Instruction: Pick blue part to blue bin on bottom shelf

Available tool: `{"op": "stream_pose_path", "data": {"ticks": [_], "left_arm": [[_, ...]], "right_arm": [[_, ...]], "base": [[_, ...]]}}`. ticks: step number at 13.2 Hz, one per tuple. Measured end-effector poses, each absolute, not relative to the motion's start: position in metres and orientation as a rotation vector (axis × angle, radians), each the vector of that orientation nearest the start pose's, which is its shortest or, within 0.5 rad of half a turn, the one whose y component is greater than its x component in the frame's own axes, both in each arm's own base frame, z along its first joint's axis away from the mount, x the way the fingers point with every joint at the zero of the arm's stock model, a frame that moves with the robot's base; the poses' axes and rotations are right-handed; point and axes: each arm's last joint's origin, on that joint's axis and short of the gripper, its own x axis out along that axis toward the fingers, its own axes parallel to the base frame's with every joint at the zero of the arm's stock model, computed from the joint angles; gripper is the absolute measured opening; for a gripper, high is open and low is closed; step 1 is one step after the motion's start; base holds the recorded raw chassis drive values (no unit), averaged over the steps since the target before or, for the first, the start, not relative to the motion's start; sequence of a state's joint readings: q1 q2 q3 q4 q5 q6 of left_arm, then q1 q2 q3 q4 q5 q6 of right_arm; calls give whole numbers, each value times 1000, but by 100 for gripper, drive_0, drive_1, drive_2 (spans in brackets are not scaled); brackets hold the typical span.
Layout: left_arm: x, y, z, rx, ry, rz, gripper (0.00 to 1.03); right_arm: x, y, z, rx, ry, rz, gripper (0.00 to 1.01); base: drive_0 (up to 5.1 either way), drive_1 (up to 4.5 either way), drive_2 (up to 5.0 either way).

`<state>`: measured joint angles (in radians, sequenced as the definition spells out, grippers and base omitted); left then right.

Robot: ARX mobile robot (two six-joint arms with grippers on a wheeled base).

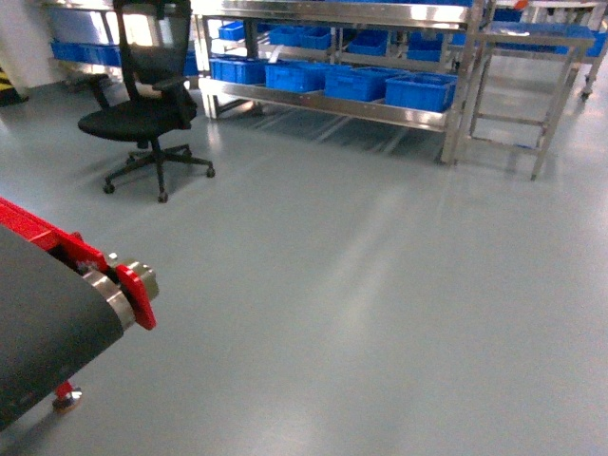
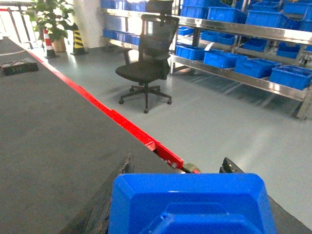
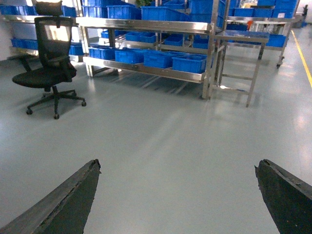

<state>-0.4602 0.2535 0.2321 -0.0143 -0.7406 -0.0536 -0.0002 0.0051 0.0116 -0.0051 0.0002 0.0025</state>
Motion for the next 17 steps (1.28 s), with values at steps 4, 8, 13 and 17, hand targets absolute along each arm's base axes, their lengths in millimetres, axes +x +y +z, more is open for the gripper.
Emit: {"op": "stream_pose_path", "data": {"ticks": [4, 8, 13, 17], "left_arm": [[98, -27, 221, -33, 22, 281, 43], [98, -27, 221, -33, 22, 281, 43], [98, -27, 221, -33, 22, 281, 43], [98, -27, 221, -33, 22, 281, 43]], "right_arm": [[97, 0, 167, 2, -1, 0, 98], [97, 0, 167, 2, -2, 0, 98], [97, 0, 167, 2, -1, 0, 98], [97, 0, 167, 2, -1, 0, 98]], "base": [[-153, -153, -153], [-153, -153, -153], [-153, -153, -153], [-153, -153, -153]]}}
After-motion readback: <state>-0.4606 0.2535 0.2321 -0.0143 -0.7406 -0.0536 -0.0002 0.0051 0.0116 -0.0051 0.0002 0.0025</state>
